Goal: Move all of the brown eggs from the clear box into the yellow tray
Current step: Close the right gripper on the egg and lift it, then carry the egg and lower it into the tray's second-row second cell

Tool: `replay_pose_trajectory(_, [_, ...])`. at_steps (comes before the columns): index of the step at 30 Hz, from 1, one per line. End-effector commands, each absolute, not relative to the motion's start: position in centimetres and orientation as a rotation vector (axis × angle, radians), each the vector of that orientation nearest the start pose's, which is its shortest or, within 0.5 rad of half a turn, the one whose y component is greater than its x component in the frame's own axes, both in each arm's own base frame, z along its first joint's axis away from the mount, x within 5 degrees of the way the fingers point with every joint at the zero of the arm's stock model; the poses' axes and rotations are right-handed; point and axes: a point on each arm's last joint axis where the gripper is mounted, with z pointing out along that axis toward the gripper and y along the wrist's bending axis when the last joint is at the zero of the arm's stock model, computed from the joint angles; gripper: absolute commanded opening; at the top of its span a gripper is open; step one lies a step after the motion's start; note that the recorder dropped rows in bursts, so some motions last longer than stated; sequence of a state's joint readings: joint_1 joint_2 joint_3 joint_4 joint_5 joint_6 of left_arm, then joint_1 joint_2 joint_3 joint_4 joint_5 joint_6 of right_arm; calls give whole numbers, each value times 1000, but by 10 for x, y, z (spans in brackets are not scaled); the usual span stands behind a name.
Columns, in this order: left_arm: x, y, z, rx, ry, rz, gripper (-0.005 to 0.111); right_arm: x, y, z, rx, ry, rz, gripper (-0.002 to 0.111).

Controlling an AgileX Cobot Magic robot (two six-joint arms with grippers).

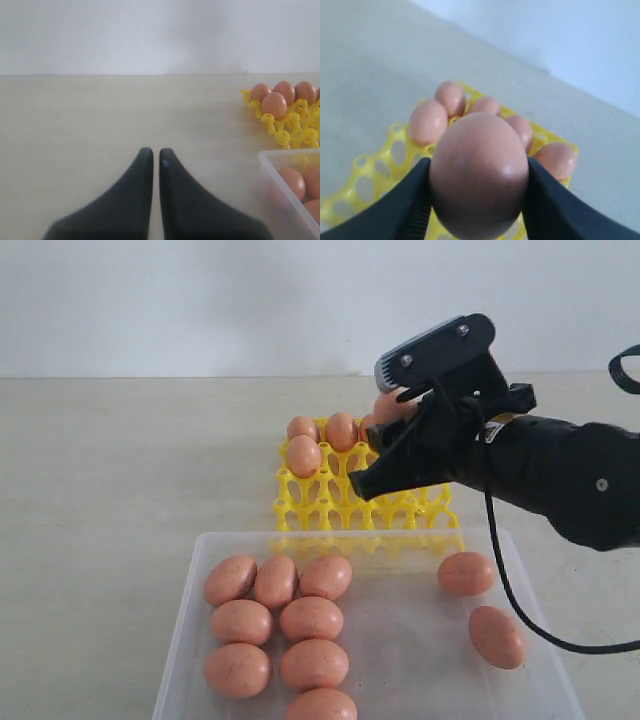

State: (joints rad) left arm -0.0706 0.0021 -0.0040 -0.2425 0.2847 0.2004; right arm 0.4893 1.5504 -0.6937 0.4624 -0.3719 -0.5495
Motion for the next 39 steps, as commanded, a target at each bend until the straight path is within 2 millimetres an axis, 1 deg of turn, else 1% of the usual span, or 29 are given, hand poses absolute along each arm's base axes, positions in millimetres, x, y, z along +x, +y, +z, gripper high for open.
replay_pose_trajectory(1, [54,-10,188,92,1758,-140,4,289,129,218,-292,1772,117,0])
replay_pose_trajectory(5, [54,-10,188,92,1758,-140,4,295,137,222,-252,1603,225,0])
replay_pose_trajectory(7, [54,-10,188,92,1758,-140,4,298,144,218,-235,1545,312,0])
replay_pose_trajectory(9, [54,-10,188,92,1758,-140,4,307,149,208,-218,1563,332,0])
replay_pose_trajectory(11, [54,-10,188,92,1758,-140,4,320,151,191,-213,1607,318,0])
replay_pose_trajectory(13, [54,-10,188,92,1758,-140,4,332,154,179,-214,1630,342,0])
replay_pose_trajectory(15, [54,-10,188,92,1758,-140,4,342,157,172,-211,1639,388,0])
replay_pose_trajectory(18, [54,-10,188,92,1758,-140,4,354,158,167,-208,1660,450,0])
replay_pose_trajectory(21, [54,-10,188,92,1758,-140,4,362,160,159,-255,1755,427,0])
replay_pose_trajectory(22, [54,-10,188,92,1758,-140,4,364,161,153,-274,1826,409,0])
replay_pose_trajectory(24, [54,-10,188,92,1758,-140,4,370,159,147,-293,1941,378,0])
replay_pose_trajectory(26, [54,-10,188,92,1758,-140,4,374,160,145,-347,2026,342,0])
replay_pose_trajectory(29, [54,-10,188,92,1758,-140,4,378,163,150,-411,2003,324,0])
replay_pose_trajectory(31, [54,-10,188,92,1758,-140,4,383,163,156,-404,1969,327,0])
replay_pose_trajectory(33, [54,-10,188,92,1758,-140,4,383,163,157,-403,1954,327,0])
replay_pose_trajectory(35, [54,-10,188,92,1758,-140,4,384,163,153,-443,1953,301,0])
replay_pose_trajectory(39, [54,-10,188,92,1758,-140,4,385,164,134,-544,1965,237,0])
